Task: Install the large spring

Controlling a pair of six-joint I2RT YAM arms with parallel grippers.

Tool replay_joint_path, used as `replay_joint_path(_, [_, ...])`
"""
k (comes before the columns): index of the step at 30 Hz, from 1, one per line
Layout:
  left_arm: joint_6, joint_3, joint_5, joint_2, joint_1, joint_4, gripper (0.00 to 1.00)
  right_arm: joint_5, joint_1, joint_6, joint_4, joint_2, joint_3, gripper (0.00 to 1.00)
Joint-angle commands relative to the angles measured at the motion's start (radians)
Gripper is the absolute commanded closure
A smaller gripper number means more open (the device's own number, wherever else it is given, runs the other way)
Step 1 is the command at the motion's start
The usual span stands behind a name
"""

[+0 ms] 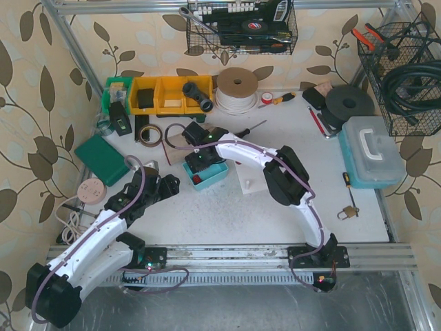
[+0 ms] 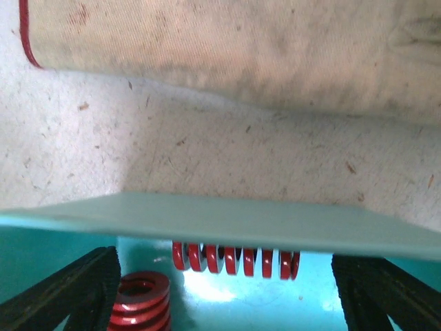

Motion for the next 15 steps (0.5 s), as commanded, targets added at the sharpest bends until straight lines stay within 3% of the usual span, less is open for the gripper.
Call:
replay_joint_path(1, [-0.002,0.027,0.008,-0.01,0.007,0.028,0.2,0.041,0.004,-0.026,-0.033,0.061,0.056,0.18])
replay_joint_path(15, [-0.002,0.024,0.008,-0.011,0.007,0.03,0.2,0.063,0.0,0.022,-0.022,0.097,0.031,0.27])
